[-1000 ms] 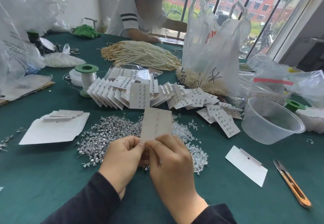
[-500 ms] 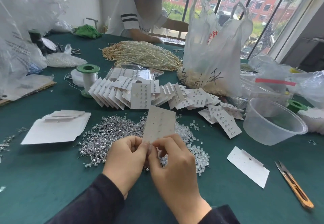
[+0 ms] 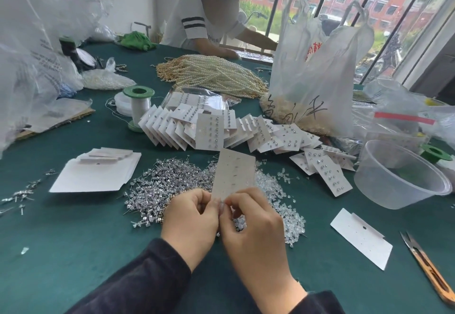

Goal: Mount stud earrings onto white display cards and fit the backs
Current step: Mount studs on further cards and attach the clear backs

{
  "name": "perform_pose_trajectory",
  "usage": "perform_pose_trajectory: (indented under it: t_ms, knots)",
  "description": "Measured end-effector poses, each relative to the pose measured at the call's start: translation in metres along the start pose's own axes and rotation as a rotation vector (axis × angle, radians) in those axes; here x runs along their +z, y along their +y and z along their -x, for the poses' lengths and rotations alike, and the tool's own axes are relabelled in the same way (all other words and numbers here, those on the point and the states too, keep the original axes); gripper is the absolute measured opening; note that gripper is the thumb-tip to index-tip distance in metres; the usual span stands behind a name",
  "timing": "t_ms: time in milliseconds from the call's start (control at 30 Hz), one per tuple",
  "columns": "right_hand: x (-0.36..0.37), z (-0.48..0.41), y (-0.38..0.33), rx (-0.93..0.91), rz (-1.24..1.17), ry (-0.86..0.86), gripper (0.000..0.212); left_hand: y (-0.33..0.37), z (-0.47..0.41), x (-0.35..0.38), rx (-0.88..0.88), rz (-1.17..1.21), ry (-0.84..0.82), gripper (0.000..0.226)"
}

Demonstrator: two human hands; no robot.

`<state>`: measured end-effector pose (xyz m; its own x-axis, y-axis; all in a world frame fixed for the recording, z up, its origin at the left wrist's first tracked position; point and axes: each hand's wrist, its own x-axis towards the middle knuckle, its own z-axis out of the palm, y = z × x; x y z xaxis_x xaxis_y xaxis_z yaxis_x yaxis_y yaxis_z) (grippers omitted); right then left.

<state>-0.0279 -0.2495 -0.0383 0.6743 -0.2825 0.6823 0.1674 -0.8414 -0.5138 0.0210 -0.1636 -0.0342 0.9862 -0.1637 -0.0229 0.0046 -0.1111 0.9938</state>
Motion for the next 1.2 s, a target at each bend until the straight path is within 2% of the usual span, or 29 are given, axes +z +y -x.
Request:
perform_pose_trajectory:
  t_ms: [267,767,867,967,1033,1067,1100,1167,1200]
  knots:
    - [0.001,0.000,0.002,0.006,-0.033,0.006,0.009,-0.002,0.000,-0.002,0.093,-0.099,0.023,0.033]
    - [0.001,0.001,0.001,-0.027,-0.024,0.027,0.005,0.000,0.002,-0.005,0.138,-0.086,-0.036,0.031]
    - [-0.003,0.000,0.003,-0.025,-0.047,0.063,0.003,0.010,0.003,-0.007,0.162,-0.022,-0.140,0.026]
    - [-0.012,-0.005,0.005,-0.036,-0.120,0.106,0.006,0.027,-0.002,-0.022,0.055,0.161,-0.447,0.015]
    - [-0.018,-0.009,0.009,-0.031,-0.169,0.115,0.005,0.032,-0.009,-0.035,0.029,0.110,-0.579,0.021]
    - [-0.020,-0.011,0.011,-0.016,-0.200,0.115,0.008,0.030,-0.014,-0.040,0.064,0.033,-0.544,0.018]
    - [-0.022,-0.012,0.012,0.011,-0.240,0.114,0.011,0.027,-0.021,-0.045,0.128,-0.089,-0.435,0.016]
    - [-0.026,-0.015,0.012,0.127,-0.360,0.119,0.016,0.018,-0.036,-0.056,0.295,-0.502,-0.112,0.021]
    - [-0.027,-0.016,0.011,0.235,-0.460,0.121,0.022,0.014,-0.043,-0.061,0.357,-0.709,-0.007,0.027]
